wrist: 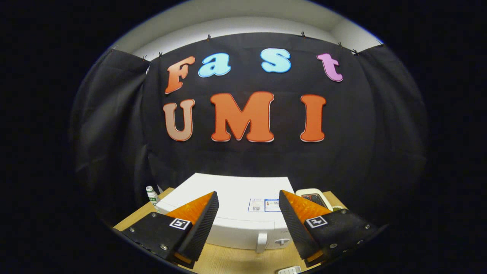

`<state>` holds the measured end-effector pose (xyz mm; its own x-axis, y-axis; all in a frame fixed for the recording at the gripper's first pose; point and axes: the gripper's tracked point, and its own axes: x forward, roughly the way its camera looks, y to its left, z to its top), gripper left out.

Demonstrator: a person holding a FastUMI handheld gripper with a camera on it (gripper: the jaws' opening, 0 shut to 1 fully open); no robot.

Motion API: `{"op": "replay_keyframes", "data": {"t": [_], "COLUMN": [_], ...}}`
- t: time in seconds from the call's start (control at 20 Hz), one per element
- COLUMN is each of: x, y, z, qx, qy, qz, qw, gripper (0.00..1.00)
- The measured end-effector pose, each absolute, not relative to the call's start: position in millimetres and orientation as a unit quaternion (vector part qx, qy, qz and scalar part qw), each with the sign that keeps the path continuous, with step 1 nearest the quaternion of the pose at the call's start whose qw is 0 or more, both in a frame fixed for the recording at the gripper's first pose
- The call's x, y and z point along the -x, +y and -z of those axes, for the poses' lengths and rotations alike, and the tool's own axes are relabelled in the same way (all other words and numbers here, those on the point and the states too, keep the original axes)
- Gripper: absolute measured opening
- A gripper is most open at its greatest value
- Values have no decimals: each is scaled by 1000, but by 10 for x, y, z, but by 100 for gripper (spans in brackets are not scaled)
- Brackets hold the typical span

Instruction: Open the microwave, put the food inside, and close the microwave door.

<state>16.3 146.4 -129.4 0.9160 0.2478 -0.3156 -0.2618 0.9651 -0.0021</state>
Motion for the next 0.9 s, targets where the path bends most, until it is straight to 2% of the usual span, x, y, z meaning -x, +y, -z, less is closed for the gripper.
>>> {"op": "replay_keyframes", "data": {"t": [0.5,0.9], "x": [-338,-432], "y": [1172,1074], "z": [-311,-819], "qx": [9,15], "qy": [19,-51], "qz": [-129,-115], "qw": [991,992], "gripper": [97,97]}}
